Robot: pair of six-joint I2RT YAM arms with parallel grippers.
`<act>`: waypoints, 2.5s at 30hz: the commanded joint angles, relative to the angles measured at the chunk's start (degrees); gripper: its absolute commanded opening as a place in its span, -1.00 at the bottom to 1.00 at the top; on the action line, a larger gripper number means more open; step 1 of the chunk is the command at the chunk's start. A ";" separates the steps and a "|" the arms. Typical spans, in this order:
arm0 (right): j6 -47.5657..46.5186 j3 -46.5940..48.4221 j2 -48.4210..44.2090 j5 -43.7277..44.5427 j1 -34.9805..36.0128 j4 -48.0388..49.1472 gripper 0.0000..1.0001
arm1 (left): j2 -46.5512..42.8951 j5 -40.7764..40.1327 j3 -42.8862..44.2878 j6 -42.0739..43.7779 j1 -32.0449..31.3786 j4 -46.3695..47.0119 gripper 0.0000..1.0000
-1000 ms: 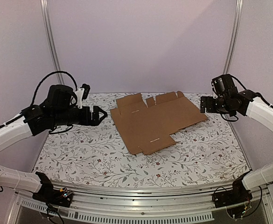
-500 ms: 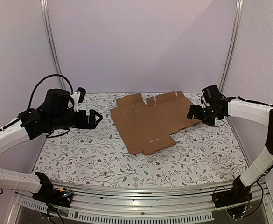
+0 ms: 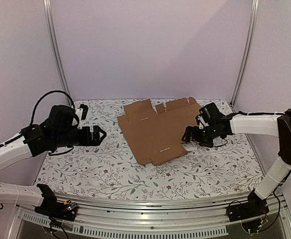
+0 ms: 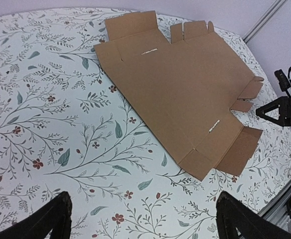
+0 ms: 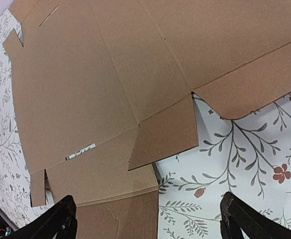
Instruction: Fold the paper box
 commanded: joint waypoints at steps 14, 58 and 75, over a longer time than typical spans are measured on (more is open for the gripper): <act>5.34 -3.87 2.07 -3.19 12.27 7.03 0.63 | -2.72 -1.38 -6.81 -8.89 0.22 3.77 0.99; -5.29 14.93 0.47 21.53 27.01 -5.39 0.70 | 14.68 10.94 -22.49 -56.56 -1.00 47.12 0.75; -5.78 4.23 -13.48 29.86 27.02 -8.46 0.74 | 33.61 9.07 -15.51 -62.26 -2.77 57.23 0.02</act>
